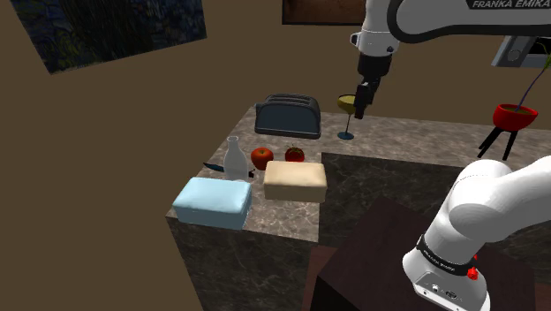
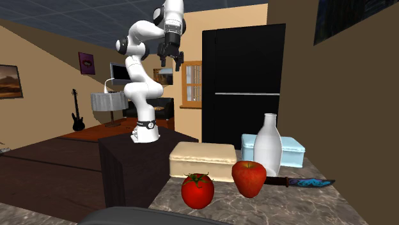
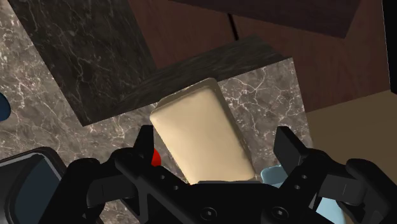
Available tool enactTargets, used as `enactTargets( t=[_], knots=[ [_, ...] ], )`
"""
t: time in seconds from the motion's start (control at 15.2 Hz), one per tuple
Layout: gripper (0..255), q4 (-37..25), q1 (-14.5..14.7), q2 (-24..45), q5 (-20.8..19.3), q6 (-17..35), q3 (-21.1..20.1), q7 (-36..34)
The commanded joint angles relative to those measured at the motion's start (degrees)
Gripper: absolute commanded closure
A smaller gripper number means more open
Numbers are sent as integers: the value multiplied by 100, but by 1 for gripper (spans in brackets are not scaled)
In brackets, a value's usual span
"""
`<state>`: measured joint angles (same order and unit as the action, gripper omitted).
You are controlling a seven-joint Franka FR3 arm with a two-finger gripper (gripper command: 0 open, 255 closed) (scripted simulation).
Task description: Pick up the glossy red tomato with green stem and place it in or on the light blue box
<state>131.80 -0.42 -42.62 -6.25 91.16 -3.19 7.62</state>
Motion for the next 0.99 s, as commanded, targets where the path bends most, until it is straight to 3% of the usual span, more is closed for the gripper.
enactTargets(
  t=[0.0, 0.46, 0.92],
  knots=[
    [0, 0, 0, 0, 0, 0, 0, 0],
    [0, 86, -98, 1043, -65, 1187, 523, 478],
    [0, -228, -145, 2357, 80, 2214, 982, 1024]
  ],
)
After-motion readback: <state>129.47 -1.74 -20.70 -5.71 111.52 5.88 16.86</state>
